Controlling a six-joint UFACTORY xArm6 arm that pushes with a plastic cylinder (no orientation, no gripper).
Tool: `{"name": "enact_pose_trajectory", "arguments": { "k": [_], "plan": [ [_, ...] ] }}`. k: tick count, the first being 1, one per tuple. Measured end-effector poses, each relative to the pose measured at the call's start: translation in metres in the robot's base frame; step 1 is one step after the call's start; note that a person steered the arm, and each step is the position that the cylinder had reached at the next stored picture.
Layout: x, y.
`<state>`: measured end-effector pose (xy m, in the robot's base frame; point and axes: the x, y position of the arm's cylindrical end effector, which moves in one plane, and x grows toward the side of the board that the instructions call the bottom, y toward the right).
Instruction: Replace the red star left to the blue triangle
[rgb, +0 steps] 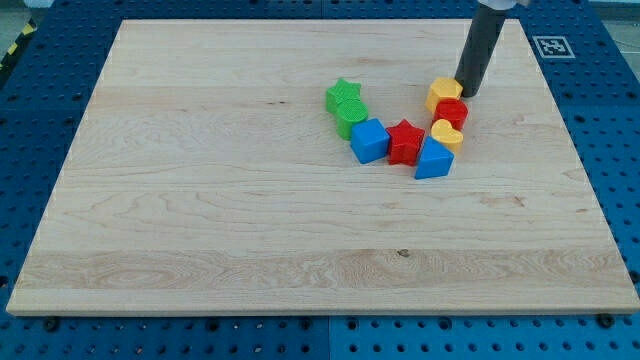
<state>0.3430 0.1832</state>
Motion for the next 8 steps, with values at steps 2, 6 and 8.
{"name": "enact_pose_trajectory", "arguments": {
  "k": [2,6,8],
  "plan": [
    [0.002,0.000],
    [-0.067,-0.073],
    [-0.066,-0.090]
  ]
}}
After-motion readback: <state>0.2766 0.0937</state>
